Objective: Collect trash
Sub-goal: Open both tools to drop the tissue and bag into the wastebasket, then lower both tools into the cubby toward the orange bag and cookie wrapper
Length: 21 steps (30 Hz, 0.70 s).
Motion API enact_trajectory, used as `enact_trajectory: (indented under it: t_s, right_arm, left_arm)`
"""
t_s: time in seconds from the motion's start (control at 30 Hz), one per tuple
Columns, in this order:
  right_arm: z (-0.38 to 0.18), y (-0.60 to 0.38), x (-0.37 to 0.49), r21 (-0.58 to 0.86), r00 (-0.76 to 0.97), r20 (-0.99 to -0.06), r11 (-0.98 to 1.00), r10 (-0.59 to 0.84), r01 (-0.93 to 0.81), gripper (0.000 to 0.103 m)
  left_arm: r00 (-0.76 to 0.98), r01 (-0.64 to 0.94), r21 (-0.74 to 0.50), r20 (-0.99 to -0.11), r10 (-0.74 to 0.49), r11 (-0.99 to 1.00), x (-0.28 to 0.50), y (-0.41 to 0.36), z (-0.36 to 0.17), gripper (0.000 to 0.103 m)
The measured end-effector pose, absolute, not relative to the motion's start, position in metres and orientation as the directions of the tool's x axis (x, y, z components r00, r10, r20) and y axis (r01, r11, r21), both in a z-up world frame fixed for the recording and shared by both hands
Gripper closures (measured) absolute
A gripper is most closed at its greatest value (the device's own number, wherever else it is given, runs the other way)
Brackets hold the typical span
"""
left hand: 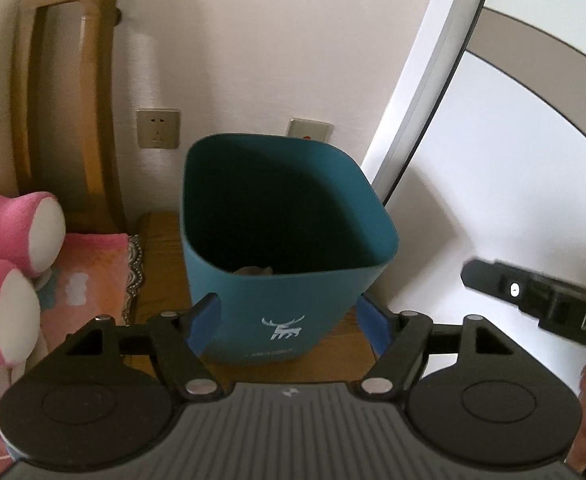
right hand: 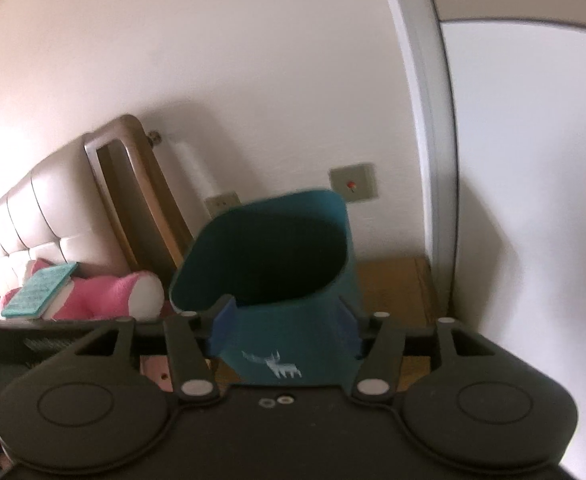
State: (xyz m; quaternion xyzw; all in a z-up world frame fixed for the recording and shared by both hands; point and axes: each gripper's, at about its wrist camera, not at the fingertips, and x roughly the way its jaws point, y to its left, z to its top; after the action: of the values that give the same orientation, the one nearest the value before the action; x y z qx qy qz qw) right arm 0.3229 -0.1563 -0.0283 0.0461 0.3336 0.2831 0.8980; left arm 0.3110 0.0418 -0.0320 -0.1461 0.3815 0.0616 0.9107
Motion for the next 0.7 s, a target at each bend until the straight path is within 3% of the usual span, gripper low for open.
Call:
enact_trajectory:
  t_s: [0.33, 0.43, 0.53, 0.7]
  right_arm:
    - [-0.104, -0.167, 0.283, 0.223, 0.555, -0.680, 0.856, 0.479, -0.466, 0.044]
    - [-0.128, -0.166, 0.274, 0.217, 0.535, -0.699, 0.854, 0.474, -0.473, 0.043]
    - [-0.162, -0.168, 0.265, 0.219, 0.510, -0.721, 0.853, 0.468, -0.473, 0.042]
    - [-0.233, -0.179, 0.254, 0.227, 0.444, -0.781, 0.862, 0.439, -0.454, 0.042]
  left_arm:
    - [0.684, -0.249, -0.215, -0.729, 0.015, 0.944, 0.266, 0.033, -0.074, 0.015]
    - [0.667, -0.259, -0.223, -0.745, 0.007, 0.940, 0.257, 0.032, -0.102, 0.013]
    - [0.651, -0.265, -0.233, -0.759, -0.004, 0.936, 0.247, 0.031, -0.136, 0.000]
    - [0.589, -0.304, -0.222, -0.808, 0.000, 0.926, 0.227, 0.029, -0.212, 0.000]
